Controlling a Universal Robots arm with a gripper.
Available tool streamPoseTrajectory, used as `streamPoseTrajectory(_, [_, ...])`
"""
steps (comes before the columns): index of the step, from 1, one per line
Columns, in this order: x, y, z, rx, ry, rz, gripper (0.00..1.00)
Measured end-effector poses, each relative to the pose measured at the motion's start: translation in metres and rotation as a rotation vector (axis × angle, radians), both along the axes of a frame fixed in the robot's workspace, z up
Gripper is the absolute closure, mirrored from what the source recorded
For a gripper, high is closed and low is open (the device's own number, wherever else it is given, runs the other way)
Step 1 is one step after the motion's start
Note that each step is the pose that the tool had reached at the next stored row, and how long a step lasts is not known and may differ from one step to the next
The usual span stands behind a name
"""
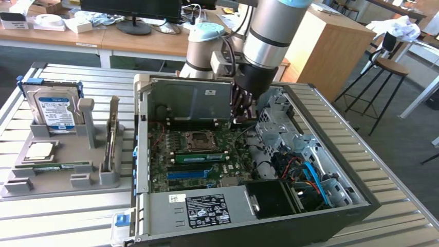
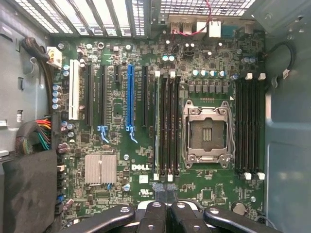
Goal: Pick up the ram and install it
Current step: 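Press down the ram until it locks into place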
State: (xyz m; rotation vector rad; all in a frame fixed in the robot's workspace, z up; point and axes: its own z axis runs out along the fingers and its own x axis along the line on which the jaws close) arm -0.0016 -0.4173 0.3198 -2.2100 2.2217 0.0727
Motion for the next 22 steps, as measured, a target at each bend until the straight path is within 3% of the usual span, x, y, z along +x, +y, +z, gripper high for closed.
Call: streamPoseTrajectory(22, [0.0,0.0,-0.017,0.0007,0.0,0.0,0.9])
